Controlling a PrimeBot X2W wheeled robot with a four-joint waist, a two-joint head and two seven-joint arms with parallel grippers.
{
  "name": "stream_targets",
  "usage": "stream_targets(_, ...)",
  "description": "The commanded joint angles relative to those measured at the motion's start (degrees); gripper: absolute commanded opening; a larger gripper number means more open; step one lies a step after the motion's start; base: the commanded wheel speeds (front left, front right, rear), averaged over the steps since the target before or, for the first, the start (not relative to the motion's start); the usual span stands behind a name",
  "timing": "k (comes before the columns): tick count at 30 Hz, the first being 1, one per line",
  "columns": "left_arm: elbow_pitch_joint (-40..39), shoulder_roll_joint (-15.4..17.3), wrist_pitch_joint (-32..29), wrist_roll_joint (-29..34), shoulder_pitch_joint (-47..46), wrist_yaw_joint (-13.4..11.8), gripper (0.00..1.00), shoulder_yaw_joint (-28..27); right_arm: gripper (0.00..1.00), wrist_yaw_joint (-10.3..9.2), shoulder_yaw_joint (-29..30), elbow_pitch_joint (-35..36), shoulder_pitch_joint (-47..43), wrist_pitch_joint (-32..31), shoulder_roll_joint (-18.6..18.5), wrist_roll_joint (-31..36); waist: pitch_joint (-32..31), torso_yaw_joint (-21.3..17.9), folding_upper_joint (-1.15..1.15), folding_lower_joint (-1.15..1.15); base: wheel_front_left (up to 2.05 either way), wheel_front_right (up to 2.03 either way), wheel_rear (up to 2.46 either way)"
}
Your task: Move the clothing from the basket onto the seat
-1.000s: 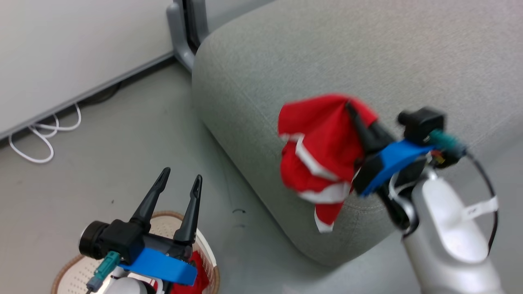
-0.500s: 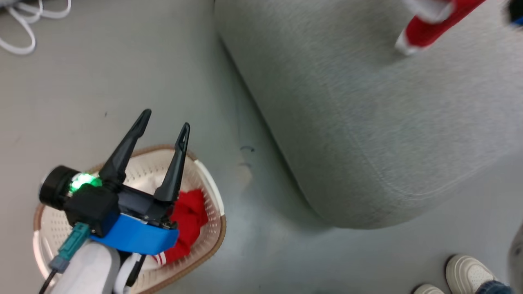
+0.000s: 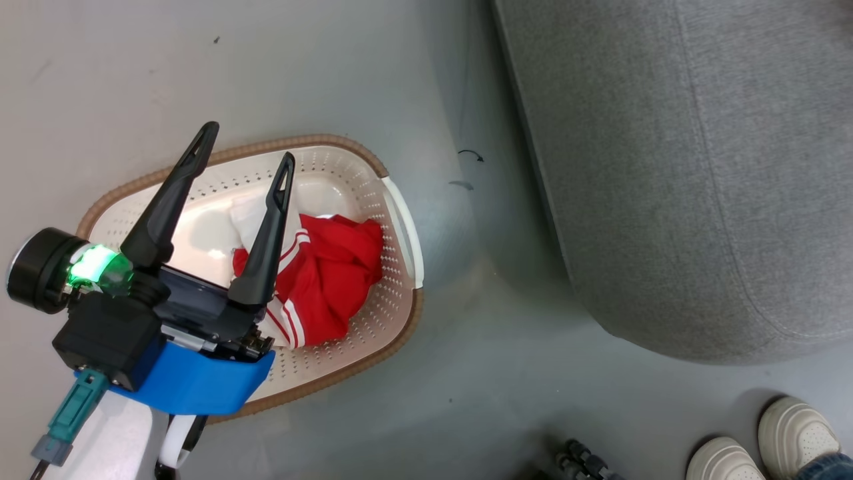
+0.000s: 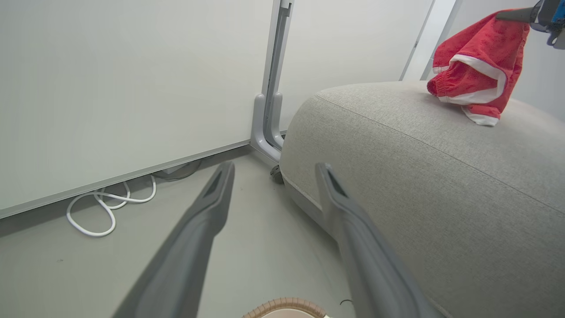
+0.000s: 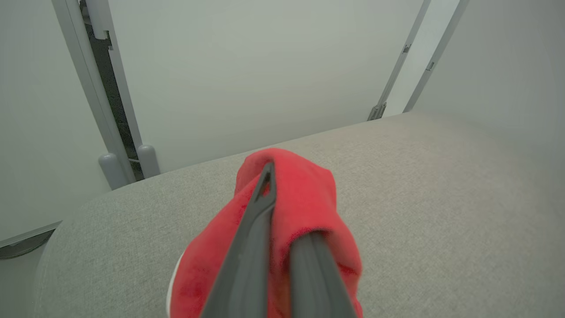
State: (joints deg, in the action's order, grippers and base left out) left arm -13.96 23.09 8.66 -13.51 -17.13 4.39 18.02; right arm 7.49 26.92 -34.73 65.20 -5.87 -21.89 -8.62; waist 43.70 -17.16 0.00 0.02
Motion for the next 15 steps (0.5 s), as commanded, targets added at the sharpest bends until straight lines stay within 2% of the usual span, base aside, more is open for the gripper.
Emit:
stream_targets(1,-0.3,0.2,0.4,0.2,0.1,-0.2,1.0,-0.1,0.0,0.01,0.7,-1.6,-1.4,0.6,0.2,0.5,0.7,0.6,0.0,-0.02,0.0,0.0,0.0)
stream_targets(3,-0.2,0.1,0.5,0.1,0.0,-0.2,1.0,0.2,0.02,0.01,1.6,-4.4,-2.0,1.6,0.6,0.6,0.7,0.7,0.0,-0.02,0.0,0.0,0.0)
stream_targets(4,0.0,0.0,0.4,0.1,-0.2,-0.2,1.0,0.4,0.17,0.02,1.4,-5.6,-2.5,2.0,0.6,1.1,0.6,0.8,0.0,-0.02,0.0,0.0,0.0)
stream_targets(6,0.3,-0.3,0.5,0.0,-0.6,-0.1,1.0,0.7,0.71,0.01,1.3,-7.7,-3.5,2.9,0.4,1.2,0.2,1.2,0.0,-0.02,0.0,0.0,0.0)
stream_targets(7,0.5,-0.4,0.7,-0.1,-0.9,0.0,1.0,0.9,0.91,0.01,1.1,-8.7,-4.0,3.4,0.0,1.7,-0.1,1.4,0.0,-0.02,0.0,0.0,0.0)
stream_targets(8,0.8,-0.4,1.0,0.1,-1.1,-0.1,1.0,0.9,1.0,0.02,0.9,-9.6,-4.2,4.0,0.0,1.7,-0.4,1.6,0.0,-0.02,0.0,0.0,0.0)
stream_targets(15,3.1,-1.4,2.2,-0.7,-1.3,-0.3,1.0,1.6,1.0,0.02,-1.0,-14.3,-4.9,5.5,-1.0,2.1,-3.5,2.9,0.0,-0.02,0.0,0.0,0.0)
